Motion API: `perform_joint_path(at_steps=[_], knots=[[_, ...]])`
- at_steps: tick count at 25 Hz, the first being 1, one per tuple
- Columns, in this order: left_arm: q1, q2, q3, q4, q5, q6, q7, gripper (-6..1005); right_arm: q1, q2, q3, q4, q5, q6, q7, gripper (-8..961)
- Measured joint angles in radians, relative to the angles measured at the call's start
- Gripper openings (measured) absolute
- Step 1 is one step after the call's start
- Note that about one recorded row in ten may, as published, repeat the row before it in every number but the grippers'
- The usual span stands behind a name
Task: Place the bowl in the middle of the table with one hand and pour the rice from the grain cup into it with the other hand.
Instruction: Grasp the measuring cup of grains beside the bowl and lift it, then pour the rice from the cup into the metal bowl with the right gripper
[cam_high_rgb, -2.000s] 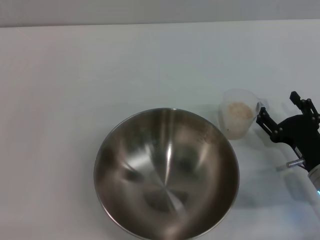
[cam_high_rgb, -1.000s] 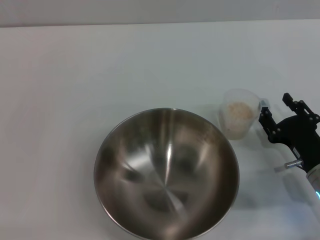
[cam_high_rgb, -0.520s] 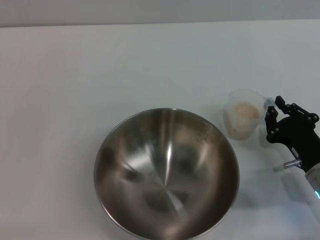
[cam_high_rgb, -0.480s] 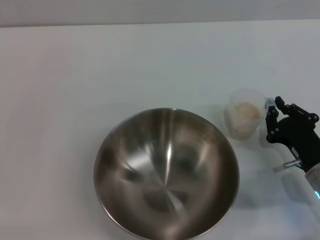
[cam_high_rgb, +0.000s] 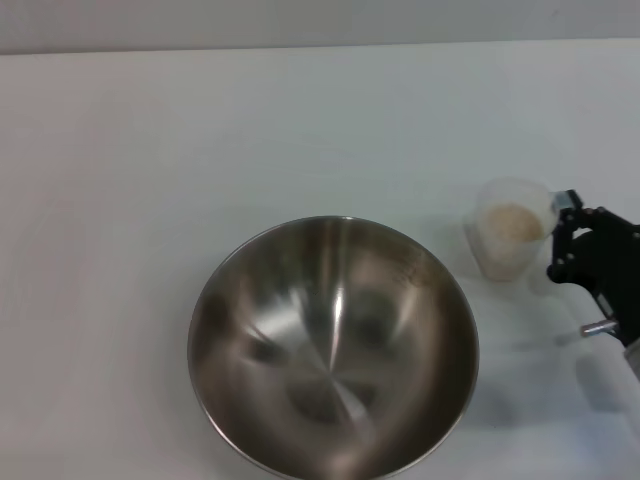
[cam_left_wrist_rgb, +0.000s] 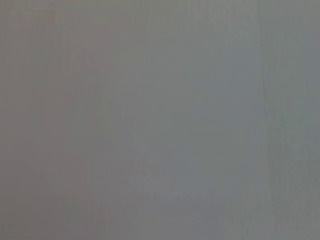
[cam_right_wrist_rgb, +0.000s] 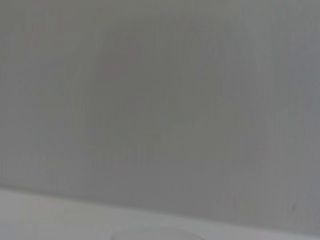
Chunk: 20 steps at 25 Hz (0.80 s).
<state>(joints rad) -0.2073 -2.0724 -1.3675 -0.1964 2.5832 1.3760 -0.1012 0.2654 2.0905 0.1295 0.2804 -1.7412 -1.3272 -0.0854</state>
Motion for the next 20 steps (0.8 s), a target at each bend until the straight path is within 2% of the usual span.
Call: perform_joint_path(at_steps=[2, 5, 7, 9, 10, 13, 15, 16, 19, 20], knots=[[0.000, 0.000, 0.000, 0.000, 0.000, 0.000, 0.000, 827, -0.009, 0.000, 0.000, 0.001, 0.000, -0.031, -0.008, 24], [0.000, 0.000, 0.001, 0.000, 0.000, 0.000, 0.000, 827, -0.051, 0.000, -0.005, 0.014, -0.002, -0.178, -0.047, 17], [0.001, 0.000, 0.002, 0.000, 0.000, 0.000, 0.000, 827, -0.057, 0.000, -0.009, 0.017, -0.006, -0.210, -0.048, 17], [0.002, 0.000, 0.002, 0.000, 0.000, 0.000, 0.000, 827, -0.067, 0.000, -0.023, 0.022, -0.021, -0.290, -0.051, 17], [0.003, 0.000, 0.002, 0.000, 0.000, 0.000, 0.000, 827, -0.072, 0.000, -0.041, 0.026, -0.046, -0.371, -0.074, 17], [0.005, -0.001, 0.003, 0.000, 0.000, 0.000, 0.000, 827, -0.072, 0.000, -0.056, 0.038, -0.080, -0.432, -0.135, 17], [0.011, -0.002, 0.015, 0.000, 0.000, 0.000, 0.000, 827, -0.062, 0.000, -0.063, 0.074, -0.138, -0.476, -0.292, 17], [0.011, -0.002, 0.015, 0.000, 0.000, 0.000, 0.000, 827, -0.062, 0.000, -0.063, 0.074, -0.138, -0.476, -0.292, 17], [0.015, -0.002, 0.032, -0.003, -0.002, 0.000, 0.000, 827, -0.048, 0.000, -0.064, 0.105, -0.211, -0.465, -0.480, 16], [0.015, -0.003, 0.038, -0.004, -0.007, 0.000, 0.000, 827, -0.043, 0.000, -0.064, 0.135, -0.248, -0.433, -0.614, 16]])
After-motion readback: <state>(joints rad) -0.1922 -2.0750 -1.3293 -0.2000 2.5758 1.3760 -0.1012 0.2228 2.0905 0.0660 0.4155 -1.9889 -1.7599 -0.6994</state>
